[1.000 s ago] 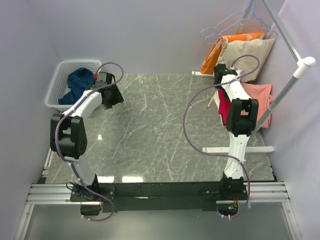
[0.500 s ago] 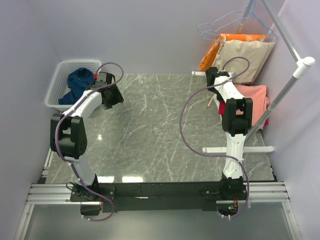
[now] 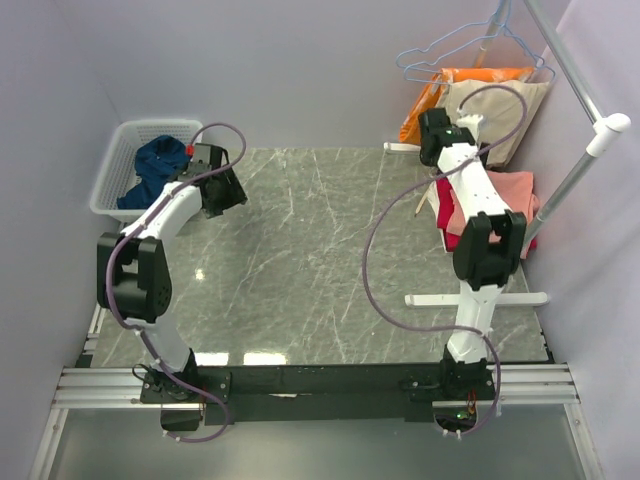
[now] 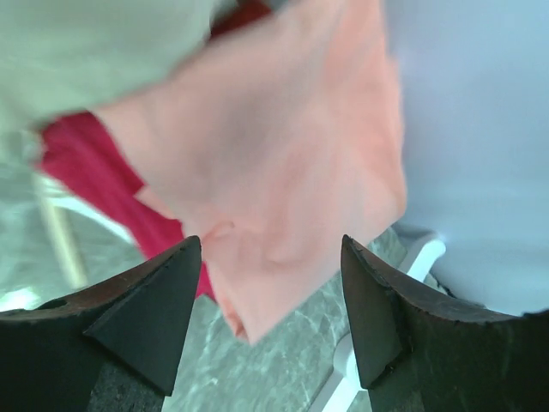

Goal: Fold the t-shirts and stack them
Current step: Neatly place the folded tshirt to the corner, then reset both grippers

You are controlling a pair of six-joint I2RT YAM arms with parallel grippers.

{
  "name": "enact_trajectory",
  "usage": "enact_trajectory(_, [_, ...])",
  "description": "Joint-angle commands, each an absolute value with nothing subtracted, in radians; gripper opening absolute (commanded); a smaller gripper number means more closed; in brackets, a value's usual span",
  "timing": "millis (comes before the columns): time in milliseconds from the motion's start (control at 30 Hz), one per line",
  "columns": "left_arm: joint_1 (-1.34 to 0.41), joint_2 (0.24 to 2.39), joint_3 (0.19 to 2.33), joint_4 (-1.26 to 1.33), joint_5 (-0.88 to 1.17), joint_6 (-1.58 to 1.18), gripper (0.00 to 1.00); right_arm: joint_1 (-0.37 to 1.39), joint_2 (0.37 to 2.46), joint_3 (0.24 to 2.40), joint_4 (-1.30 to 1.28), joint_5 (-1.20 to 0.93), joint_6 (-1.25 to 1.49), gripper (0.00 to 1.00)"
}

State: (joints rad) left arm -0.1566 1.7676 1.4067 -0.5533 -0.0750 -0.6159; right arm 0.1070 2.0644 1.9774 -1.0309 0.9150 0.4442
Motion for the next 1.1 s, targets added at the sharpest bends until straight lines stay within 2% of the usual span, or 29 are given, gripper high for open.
enact_trajectory(0, [-0.155,1.655,1.359,-0.486,-0.063,-0.588,0.72,0.179,1.927,2.019,-0.962,0.947,0.394,0.73])
enact_trajectory(33, [-0.155,1.641,1.348,-0.477,-0.06,-0.586,0.83,0.204,1.916,2.016,-0.965,0.931,0.394,0.73])
enact_trajectory(100, [-0.155,1.602,1.313,-0.45,-0.054,-0.578,0.97,0.233,1.867,1.961,-0.931,0.876,0.376,0.73])
enact_trajectory(133, [-0.155,1.589,1.302,-0.442,-0.055,-0.577,0.99,0.245,1.846,1.933,-0.913,0.855,0.373,0.73])
enact_trajectory(333, [-0.158,1.483,1.23,-0.417,-0.061,-0.545,0.99,0.32,1.625,1.637,-0.681,0.562,0.354,0.74])
enact_trajectory(467, [-0.167,1.385,1.172,-0.376,-0.041,-0.514,0.99,0.37,1.511,1.45,-0.522,0.453,0.307,0.74])
enact_trajectory(733, [-0.193,1.299,1.117,-0.367,-0.066,-0.483,0.99,0.402,1.45,1.299,-0.437,0.348,0.307,0.74])
enact_trajectory(1067, [-0.224,1.276,1.101,-0.359,-0.095,-0.474,1.0,0.471,1.445,1.273,-0.425,0.321,0.304,0.74])
